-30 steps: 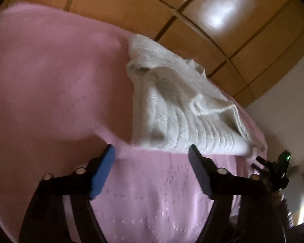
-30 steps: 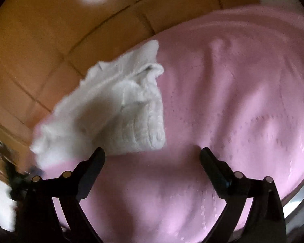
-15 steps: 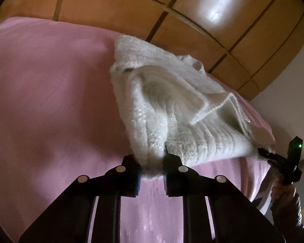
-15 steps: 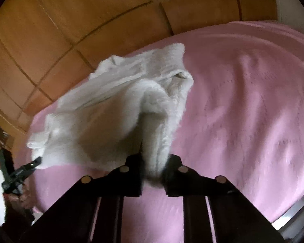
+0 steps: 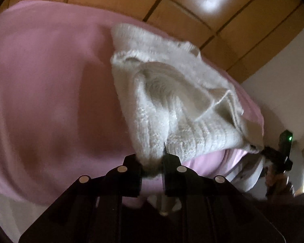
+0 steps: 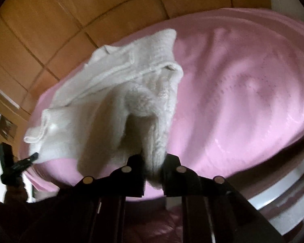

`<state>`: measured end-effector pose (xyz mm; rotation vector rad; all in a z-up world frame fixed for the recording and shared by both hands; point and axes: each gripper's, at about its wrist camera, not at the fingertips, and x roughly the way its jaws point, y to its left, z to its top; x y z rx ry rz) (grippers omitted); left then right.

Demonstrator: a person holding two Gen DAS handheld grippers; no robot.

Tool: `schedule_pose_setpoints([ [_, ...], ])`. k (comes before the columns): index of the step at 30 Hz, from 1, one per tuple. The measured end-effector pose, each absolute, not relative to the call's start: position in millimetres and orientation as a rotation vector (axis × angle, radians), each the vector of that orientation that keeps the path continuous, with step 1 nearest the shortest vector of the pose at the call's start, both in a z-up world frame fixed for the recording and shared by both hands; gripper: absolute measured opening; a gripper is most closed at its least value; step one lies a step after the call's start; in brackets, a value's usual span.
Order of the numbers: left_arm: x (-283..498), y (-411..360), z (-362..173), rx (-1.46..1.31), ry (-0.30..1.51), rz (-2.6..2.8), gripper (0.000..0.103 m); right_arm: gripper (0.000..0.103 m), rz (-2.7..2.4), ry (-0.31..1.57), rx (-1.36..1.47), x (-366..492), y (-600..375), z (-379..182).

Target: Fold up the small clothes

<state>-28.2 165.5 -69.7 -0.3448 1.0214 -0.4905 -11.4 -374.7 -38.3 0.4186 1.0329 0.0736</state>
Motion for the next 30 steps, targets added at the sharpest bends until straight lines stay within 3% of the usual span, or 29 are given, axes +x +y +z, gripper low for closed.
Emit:
schedule_pose_setpoints([
  [2,-24,159,-69,-0.288,1.029,-0.469,0.020,0.023,0.042,1.036,0.322,-7,-365,-38],
  [3,-21,157,-68,-0.263,1.024,-0.463,0.022,0.041,0.023,1.031,0.281,-4,-362,-39],
  [4,-17,154,-66,-0.230,1.012,-0.437,0.033,0.063,0.011,1.023,0.251,-3,-360,-38],
  [5,-13,153,-63,-0.205,1.000,-0.416,0.045,0.065,0.003,1.011,0.212,2,-356,-38],
  [7,-6,150,-57,-0.176,0.969,-0.400,0.051,0.065,0.006,0.997,0.163,7,-350,-36],
  [10,10,144,-46,-0.145,0.915,-0.412,0.051,0.068,0.017,0.969,0.133,22,-349,-30],
  [13,43,140,-38,-0.111,0.866,-0.359,0.051,0.074,-0.003,0.918,0.217,44,-365,-20],
  [17,83,163,-38,-0.267,0.875,-0.264,0.051,0.074,-0.119,0.898,0.442,71,-412,-26],
  [24,72,187,-37,-0.305,0.852,-0.322,0.051,0.067,-0.081,0.872,0.402,53,-410,-21],
  [30,64,158,-39,-0.201,0.825,-0.407,0.051,0.057,-0.018,0.855,0.263,65,-365,-16],
])
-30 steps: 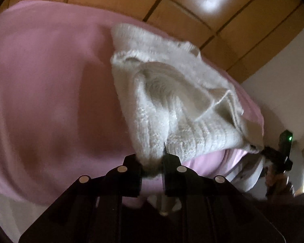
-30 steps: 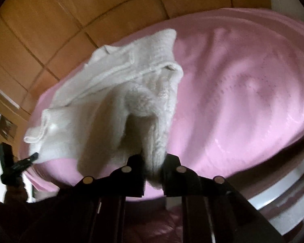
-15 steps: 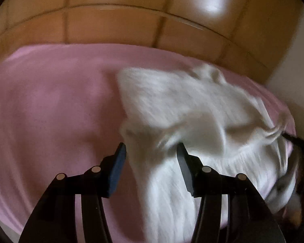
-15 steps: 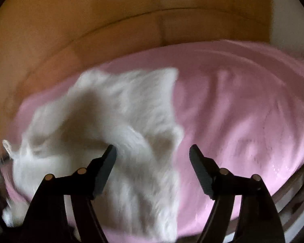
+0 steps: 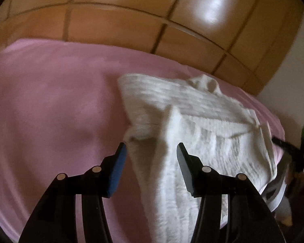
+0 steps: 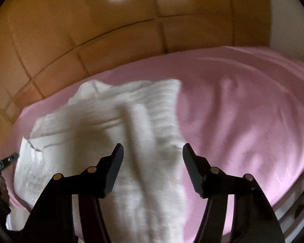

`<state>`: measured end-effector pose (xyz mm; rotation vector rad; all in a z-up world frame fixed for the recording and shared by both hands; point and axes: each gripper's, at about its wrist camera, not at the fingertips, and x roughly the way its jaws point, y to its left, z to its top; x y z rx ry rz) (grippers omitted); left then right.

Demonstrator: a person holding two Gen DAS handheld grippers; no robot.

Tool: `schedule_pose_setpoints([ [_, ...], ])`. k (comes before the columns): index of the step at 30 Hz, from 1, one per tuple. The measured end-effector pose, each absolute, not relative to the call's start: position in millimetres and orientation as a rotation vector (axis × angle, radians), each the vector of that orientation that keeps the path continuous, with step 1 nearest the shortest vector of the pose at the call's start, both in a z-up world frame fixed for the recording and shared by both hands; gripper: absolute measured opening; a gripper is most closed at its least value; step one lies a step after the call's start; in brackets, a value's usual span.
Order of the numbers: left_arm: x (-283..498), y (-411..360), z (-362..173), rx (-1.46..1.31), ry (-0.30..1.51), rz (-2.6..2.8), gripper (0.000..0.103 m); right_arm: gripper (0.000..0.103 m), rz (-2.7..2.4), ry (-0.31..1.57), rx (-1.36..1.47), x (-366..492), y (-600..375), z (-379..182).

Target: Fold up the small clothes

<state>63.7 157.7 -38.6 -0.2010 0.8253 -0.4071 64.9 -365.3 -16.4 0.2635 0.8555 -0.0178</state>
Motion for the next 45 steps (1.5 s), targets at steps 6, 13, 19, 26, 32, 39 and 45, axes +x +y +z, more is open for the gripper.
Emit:
schedule_pose_setpoints([
  [6,68,127,-41,-0.108,0.822,-0.475,0.051,0.024,-0.002,0.906,0.127,89,-331,-34],
  [13,67,131,-45,-0.098,0.820,-0.451,0.007,0.006,-0.034,0.897,0.097,73,-337,-22],
  [19,36,144,-12,-0.116,0.713,-0.466,0.006,0.006,-0.015,0.830,0.152,57,-346,15],
  [26,67,157,21,-0.231,0.657,-0.459,0.005,0.006,-0.014,0.732,0.221,82,-362,52],
  [32,137,154,17,-0.278,0.689,-0.379,0.005,0.006,-0.067,0.720,0.253,148,-373,49],
  [39,201,133,-20,-0.225,0.804,-0.274,0.005,0.006,-0.178,0.843,0.220,212,-370,-8],
  [45,201,119,-32,-0.079,0.843,-0.196,0.026,0.018,-0.191,0.904,0.245,217,-371,-42],
])
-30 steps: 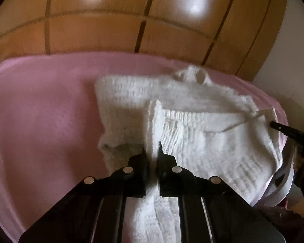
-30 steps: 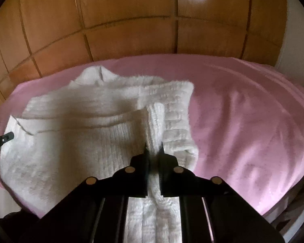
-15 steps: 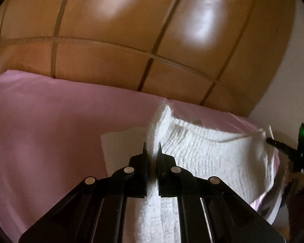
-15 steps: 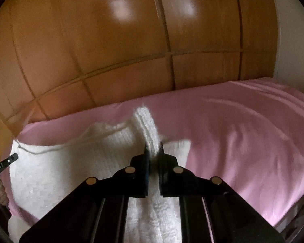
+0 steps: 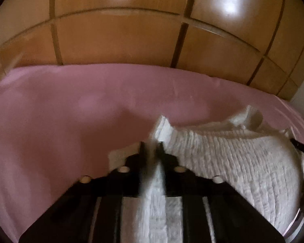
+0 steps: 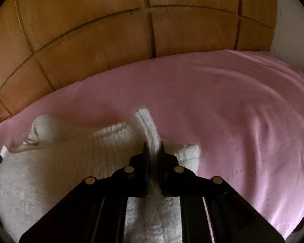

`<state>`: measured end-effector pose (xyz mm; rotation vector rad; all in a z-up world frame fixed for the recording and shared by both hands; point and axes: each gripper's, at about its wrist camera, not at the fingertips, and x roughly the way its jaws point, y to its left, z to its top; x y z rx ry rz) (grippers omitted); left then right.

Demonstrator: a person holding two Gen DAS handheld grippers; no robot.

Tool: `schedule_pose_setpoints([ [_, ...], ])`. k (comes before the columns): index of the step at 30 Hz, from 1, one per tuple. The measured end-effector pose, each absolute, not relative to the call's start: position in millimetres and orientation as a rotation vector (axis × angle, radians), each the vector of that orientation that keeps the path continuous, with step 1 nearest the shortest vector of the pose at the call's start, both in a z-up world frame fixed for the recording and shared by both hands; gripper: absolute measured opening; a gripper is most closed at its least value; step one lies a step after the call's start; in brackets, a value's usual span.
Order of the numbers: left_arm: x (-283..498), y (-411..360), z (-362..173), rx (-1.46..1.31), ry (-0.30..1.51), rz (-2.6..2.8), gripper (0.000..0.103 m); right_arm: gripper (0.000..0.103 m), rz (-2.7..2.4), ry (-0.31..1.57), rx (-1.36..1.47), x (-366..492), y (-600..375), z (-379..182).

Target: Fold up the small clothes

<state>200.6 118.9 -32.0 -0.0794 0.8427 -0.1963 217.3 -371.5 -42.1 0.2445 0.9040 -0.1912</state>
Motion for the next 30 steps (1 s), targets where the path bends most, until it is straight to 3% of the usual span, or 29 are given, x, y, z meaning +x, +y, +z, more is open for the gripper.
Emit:
schedule_pose_setpoints([
  [1,195,120,-27,-0.077,0.826,-0.190,0.043,0.036,-0.195,0.896,0.242,215,-372,-39],
  [2,188,122,-18,-0.075,0.788,-0.183,0.056,0.044,-0.213,0.878,0.226,211,-370,-34],
  [3,180,123,-10,-0.071,0.746,-0.188,0.057,0.048,-0.224,0.855,0.211,208,-367,-30],
  [7,155,111,11,-0.054,0.673,-0.313,0.057,0.049,-0.180,0.770,0.169,187,-347,1],
  [13,156,67,-8,0.027,0.760,-0.440,0.058,0.047,0.061,0.840,0.117,181,-281,-1],
  [15,164,53,-23,0.023,0.826,-0.447,0.052,0.044,0.097,0.891,0.081,187,-261,-15],
  [16,166,50,-26,0.018,0.840,-0.454,0.035,0.032,0.103,0.912,0.075,189,-253,-21],
  [17,165,45,-31,0.020,0.843,-0.457,0.019,0.027,0.107,0.926,0.072,191,-247,-27],
  [19,165,43,-32,0.028,0.825,-0.438,0.005,0.006,0.119,0.928,0.080,192,-244,-30],
  [26,178,57,-16,-0.058,0.737,-0.379,0.003,0.004,0.102,0.844,0.117,204,-257,-3],
  [30,203,47,-38,-0.015,0.795,-0.315,0.003,0.004,0.057,0.901,0.068,223,-248,-26],
])
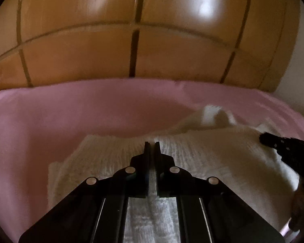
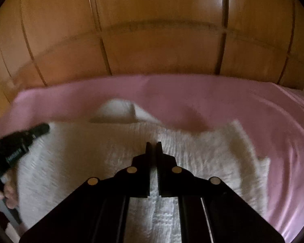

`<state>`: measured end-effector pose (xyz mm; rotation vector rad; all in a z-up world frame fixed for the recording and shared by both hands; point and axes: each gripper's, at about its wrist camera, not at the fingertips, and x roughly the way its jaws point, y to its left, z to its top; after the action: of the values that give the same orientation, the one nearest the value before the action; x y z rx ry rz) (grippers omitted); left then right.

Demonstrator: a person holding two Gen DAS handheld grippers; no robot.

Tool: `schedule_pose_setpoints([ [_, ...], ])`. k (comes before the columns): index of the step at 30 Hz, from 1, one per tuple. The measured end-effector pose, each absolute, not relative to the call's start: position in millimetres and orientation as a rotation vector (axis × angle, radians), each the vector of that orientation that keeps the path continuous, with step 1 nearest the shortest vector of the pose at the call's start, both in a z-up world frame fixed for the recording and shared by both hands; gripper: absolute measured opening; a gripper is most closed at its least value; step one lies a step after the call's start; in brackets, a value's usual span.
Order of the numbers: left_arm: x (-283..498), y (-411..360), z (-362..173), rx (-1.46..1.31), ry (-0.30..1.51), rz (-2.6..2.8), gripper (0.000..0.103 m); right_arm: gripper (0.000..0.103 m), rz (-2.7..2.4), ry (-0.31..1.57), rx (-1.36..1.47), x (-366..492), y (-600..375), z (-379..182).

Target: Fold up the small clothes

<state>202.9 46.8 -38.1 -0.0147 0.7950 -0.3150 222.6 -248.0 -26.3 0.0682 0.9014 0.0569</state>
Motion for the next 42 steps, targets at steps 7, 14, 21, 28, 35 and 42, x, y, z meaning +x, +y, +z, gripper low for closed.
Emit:
schedule_pose_setpoints([
  [7,207,56,-46,-0.029,0.867,-0.260,0.002,0.030,0.029,0.940,0.145,226,-255,-44],
  [14,137,86,-18,-0.116,0.784,-0.258,0.061,0.074,0.062,0.870,0.209,176,-257,-10],
  [21,66,76,-15,-0.124,0.710,-0.311,0.061,0.082,0.103,0.857,0.186,106,-243,-7],
  [28,61,43,-62,0.000,0.831,-0.307,0.062,0.087,-0.020,0.892,0.104,63,-269,-27],
  [35,58,41,-50,-0.008,0.820,-0.256,0.064,0.090,-0.060,0.893,0.231,57,-310,-46],
  [42,42,56,-30,-0.007,0.771,-0.180,0.069,0.091,-0.105,0.862,0.212,50,-299,-29],
])
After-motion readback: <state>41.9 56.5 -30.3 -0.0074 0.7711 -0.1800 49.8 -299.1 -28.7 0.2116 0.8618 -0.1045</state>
